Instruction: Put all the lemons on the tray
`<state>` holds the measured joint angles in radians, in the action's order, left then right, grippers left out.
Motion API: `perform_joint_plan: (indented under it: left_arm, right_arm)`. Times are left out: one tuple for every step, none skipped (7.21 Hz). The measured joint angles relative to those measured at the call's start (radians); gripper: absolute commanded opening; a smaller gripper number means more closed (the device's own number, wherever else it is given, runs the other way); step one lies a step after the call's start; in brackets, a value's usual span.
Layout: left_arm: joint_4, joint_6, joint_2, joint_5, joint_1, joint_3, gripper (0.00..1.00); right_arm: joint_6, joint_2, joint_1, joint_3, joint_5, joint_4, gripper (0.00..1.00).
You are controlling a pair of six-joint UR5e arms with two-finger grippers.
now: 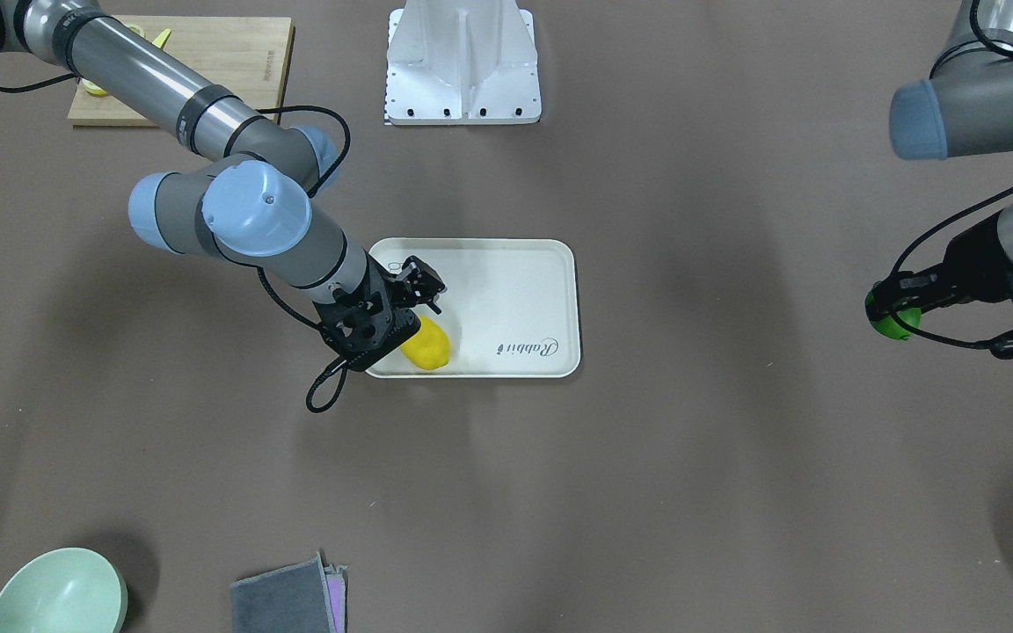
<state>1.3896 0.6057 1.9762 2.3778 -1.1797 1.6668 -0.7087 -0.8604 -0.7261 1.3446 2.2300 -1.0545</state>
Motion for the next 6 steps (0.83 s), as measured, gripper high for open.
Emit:
perform_joint_plan:
  left_arm:
    - [-0.003,0.045,0.023,-0.007,0.015,0.002,0.0]
    - [-0.003,0.101,0.046,-0.011,0.043,0.005,0.0]
    - [-0.002,0.166,0.07,-0.016,0.09,0.005,0.0]
    - [0.001,0.24,0.101,-0.034,0.147,0.005,0.0]
    - [0.002,0.309,0.137,-0.06,0.197,0.005,0.0]
    - [0.004,0.377,0.173,-0.091,0.258,0.003,0.0]
  right_arm:
    - [0.0,-0.008,-0.034,0.002,0.036,0.014,1.0]
    - [0.01,-0.024,-0.079,0.005,0.079,0.025,1.0]
    - [0.042,-0.059,-0.13,0.008,0.126,0.048,1.0]
    - [0.083,-0.11,-0.184,0.009,0.18,0.091,1.0]
    - [0.108,-0.17,-0.238,0.009,0.239,0.154,0.99]
    - [0.119,-0.23,-0.297,0.011,0.3,0.219,0.99]
